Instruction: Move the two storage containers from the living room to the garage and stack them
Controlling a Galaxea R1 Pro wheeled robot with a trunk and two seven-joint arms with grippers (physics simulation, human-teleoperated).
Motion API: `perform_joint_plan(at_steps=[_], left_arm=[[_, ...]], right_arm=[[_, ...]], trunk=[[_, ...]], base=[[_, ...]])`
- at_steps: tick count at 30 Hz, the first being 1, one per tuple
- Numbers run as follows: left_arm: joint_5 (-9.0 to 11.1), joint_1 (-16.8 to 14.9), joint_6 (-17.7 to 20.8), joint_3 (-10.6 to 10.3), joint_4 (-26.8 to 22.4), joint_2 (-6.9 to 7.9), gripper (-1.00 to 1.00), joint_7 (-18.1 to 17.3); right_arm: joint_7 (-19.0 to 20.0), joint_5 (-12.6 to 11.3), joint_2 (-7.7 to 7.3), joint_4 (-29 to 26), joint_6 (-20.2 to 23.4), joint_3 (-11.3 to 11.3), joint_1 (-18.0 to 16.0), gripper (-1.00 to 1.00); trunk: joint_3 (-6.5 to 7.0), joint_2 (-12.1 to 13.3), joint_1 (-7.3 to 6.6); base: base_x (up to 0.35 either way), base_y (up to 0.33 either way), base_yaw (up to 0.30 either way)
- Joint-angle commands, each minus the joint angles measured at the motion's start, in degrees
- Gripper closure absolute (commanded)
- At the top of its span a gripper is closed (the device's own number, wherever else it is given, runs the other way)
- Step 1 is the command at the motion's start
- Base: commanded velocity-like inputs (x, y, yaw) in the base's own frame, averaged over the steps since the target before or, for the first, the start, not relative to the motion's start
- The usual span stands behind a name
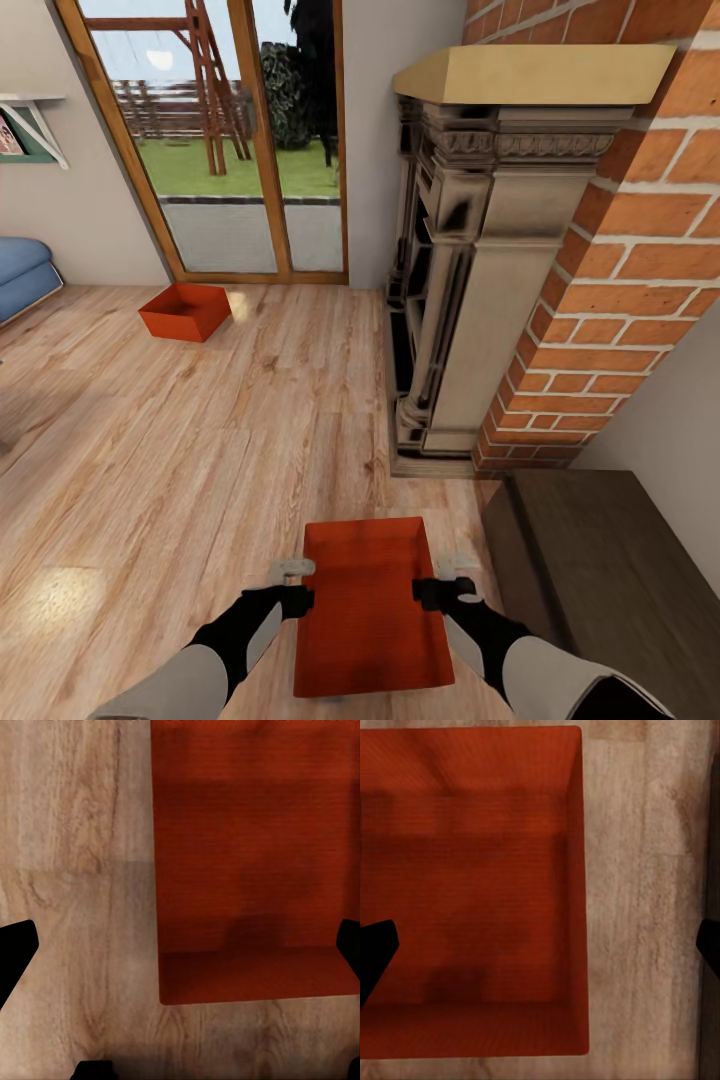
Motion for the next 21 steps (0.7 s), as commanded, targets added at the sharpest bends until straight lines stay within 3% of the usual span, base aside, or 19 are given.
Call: perform_joint_plan(at_steps=[1, 21], left_arm=[[0.23, 0.00, 0.22, 0.06, -0.08, -0.02, -1.00, 0.21], [0.11, 0.00, -0.23, -0.16, -0.93, -0.32, -1.00, 0.29]], right_arm=[[-0.29, -0.55, 0.10, 0.25, -0.37, 0.50, -0.03, -1.00], [-0.30, -0.54, -0.04, 0.66, -0.82, 0.61, -0.03, -1.00]], trunk=[[-0.04, -0.02, 0.00], [-0.04, -0.02, 0.00]], base=[[0.000, 0.000, 0.000], [0.000, 0.000, 0.000]])
